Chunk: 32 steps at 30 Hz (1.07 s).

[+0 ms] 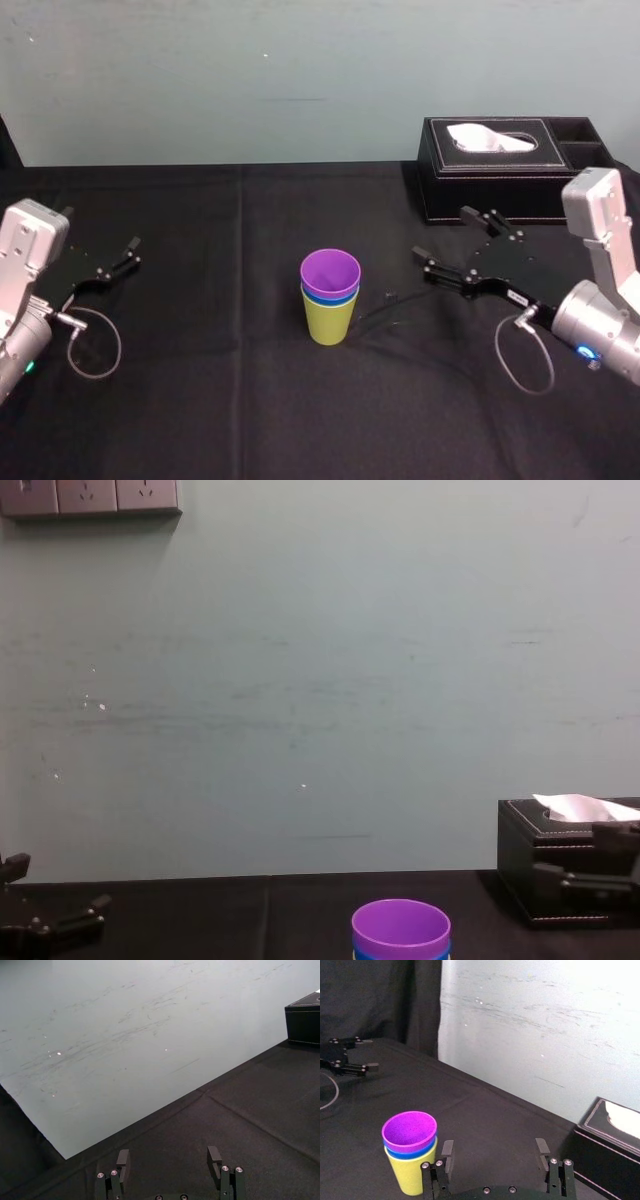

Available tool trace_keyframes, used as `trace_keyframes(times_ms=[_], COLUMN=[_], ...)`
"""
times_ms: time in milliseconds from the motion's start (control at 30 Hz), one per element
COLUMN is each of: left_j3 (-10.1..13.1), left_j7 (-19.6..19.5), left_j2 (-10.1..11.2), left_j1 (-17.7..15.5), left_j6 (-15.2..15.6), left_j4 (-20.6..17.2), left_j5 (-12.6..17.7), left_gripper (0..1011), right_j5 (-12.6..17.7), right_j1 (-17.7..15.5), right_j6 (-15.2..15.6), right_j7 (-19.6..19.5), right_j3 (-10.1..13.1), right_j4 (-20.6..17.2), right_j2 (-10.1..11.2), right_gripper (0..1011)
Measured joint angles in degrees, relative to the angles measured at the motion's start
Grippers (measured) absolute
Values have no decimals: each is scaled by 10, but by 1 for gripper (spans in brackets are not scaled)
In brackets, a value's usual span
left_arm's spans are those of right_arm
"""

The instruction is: Stack the three plastic cups sequentially using one hand.

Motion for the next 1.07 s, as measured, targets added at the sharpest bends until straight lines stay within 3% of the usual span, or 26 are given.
trace_keyframes(times_ms=[500, 1067], left_j3=[0, 0], left_j7=[0, 0], left_j2=[0, 0], left_j1=[0, 0], left_j6=[0, 0], left_j4=[0, 0], left_j5=[0, 0], left_gripper=[1010, 1010], right_j5=[-10, -11], right_j1=[-25, -24], right_j6=[-19, -18], right_j7=[2, 2], right_j3=[17, 17], right_j4=[36, 32], right_j2=[-6, -6], right_gripper=[1004, 1004])
